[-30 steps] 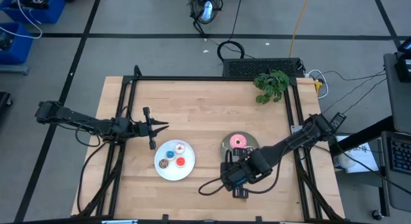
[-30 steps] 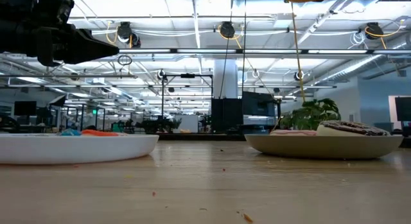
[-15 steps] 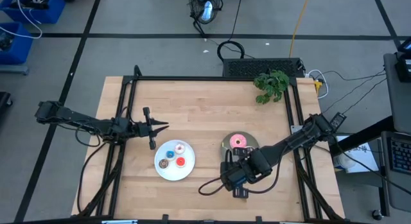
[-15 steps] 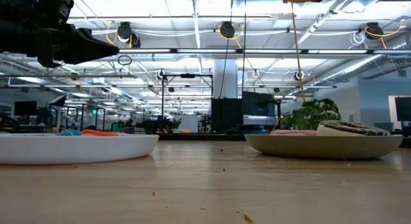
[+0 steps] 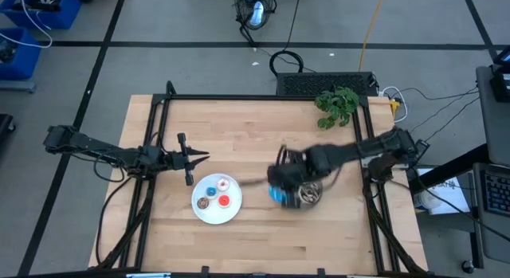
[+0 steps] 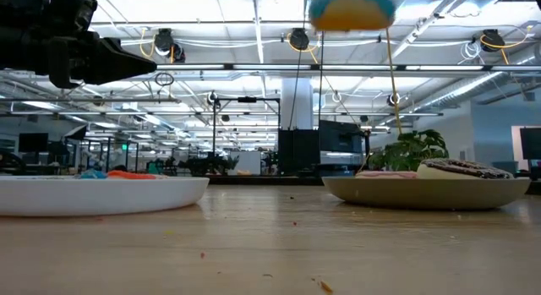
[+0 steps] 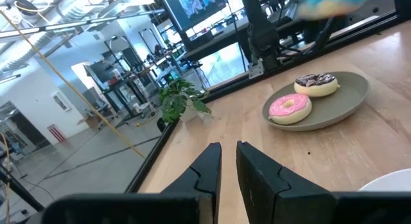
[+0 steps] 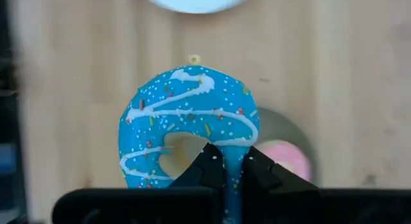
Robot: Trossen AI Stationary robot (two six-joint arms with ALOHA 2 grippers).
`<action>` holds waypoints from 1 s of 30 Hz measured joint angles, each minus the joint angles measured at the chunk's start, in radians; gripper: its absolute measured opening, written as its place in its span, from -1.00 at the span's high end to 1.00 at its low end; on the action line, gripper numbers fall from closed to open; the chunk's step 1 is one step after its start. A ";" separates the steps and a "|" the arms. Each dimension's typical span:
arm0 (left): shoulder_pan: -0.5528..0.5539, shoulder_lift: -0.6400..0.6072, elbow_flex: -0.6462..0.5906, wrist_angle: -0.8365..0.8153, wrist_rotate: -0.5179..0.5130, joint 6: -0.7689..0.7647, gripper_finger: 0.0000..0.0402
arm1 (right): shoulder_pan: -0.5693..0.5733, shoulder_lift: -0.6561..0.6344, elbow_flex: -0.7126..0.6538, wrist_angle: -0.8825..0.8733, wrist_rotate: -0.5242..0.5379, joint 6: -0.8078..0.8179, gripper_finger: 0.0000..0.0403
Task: Pick & Place donuts
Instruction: Put the large blue donut on the gray plate
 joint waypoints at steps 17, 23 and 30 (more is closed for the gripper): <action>0.000 0.000 0.000 -0.024 0.000 0.008 0.72 | -0.240 -0.018 -0.521 0.382 -0.293 -0.004 0.94; 0.000 0.000 0.000 -0.024 0.000 0.008 0.72 | -0.213 -0.018 -0.614 0.500 -0.293 0.020 0.94; 0.000 0.000 0.000 -0.024 0.000 0.008 0.72 | -0.206 -0.019 -0.677 0.537 -0.274 0.026 0.93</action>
